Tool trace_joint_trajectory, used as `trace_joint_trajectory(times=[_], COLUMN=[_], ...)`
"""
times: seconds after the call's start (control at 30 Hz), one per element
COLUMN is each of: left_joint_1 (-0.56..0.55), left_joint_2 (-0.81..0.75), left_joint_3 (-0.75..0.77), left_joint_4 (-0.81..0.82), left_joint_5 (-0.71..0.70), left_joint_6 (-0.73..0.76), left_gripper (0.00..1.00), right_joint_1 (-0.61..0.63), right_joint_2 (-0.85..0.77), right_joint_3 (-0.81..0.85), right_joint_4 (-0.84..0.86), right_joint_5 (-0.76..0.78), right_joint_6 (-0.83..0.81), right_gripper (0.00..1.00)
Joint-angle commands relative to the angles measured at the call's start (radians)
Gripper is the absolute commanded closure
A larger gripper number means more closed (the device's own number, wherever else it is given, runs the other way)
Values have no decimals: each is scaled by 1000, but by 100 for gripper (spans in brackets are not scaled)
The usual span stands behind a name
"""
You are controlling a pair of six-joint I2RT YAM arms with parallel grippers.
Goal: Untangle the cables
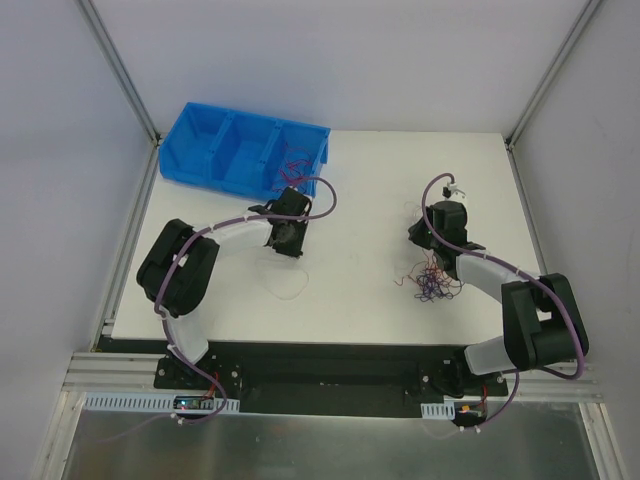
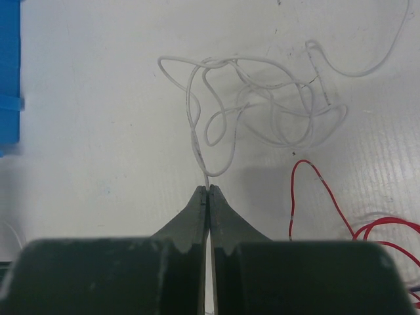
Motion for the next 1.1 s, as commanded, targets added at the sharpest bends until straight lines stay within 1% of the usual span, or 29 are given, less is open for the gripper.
trace_joint_trajectory(times=[0.0,0.1,0.13,0.2,0.27,0.43,0.5,0.6,0.63,0.73,0.77,0.83,0.9,0.93,0.97,1.03,1.07], left_joint_1=[-14,-17,-17,-16,-4,70,96,125,128,130,130,130,134,136,141,151,159], left_joint_2=[34,-12,-35,-84,-133,-255,-302,-351,-361,-353,-350,-341,-321,-309,-290,-261,-240], left_joint_3=[0,-13,-16,-11,7,101,150,249,268,291,280,251,228,219,211,185,170], left_joint_4=[-25,-25,-28,-37,-61,-133,-146,-157,-160,-183,-184,-184,-184,-184,-184,-186,-181], left_joint_5=[-49,-81,-95,-119,-107,-93,-118,-199,-195,-117,-100,-101,-109,-103,-109,-106,-103], left_joint_6=[-11,-16,-11,9,35,68,90,116,121,104,89,56,35,32,30,23,9], left_gripper=[88,99,100,100,100,100,100,100,100,100,87,53,28,20,16,12,11], right_joint_1=[-8,-11,-10,-11,-13,-13,-13,-16,-16,-17,-17,-17,-19,-19,-20,-22,-20], right_joint_2=[8,9,8,9,9,9,11,12,14,15,17,18,18,20,20,22,23], right_joint_3=[22,20,20,19,19,20,19,20,22,23,23,22,25,23,25,25,25], right_joint_4=[44,45,48,48,48,50,50,50,50,50,51,51,51,50,50,51,51], right_joint_5=[-21,-24,-24,-27,-29,-31,-34,-37,-38,-40,-41,-44,-46,-47,-47,-50,-52], right_joint_6=[11,11,11,11,11,13,13,15,15,16,16,16,19,16,16,18,18], right_gripper=[99,99,99,99,99,99,99,100,99,99,99,99,99,99,99,99,99])
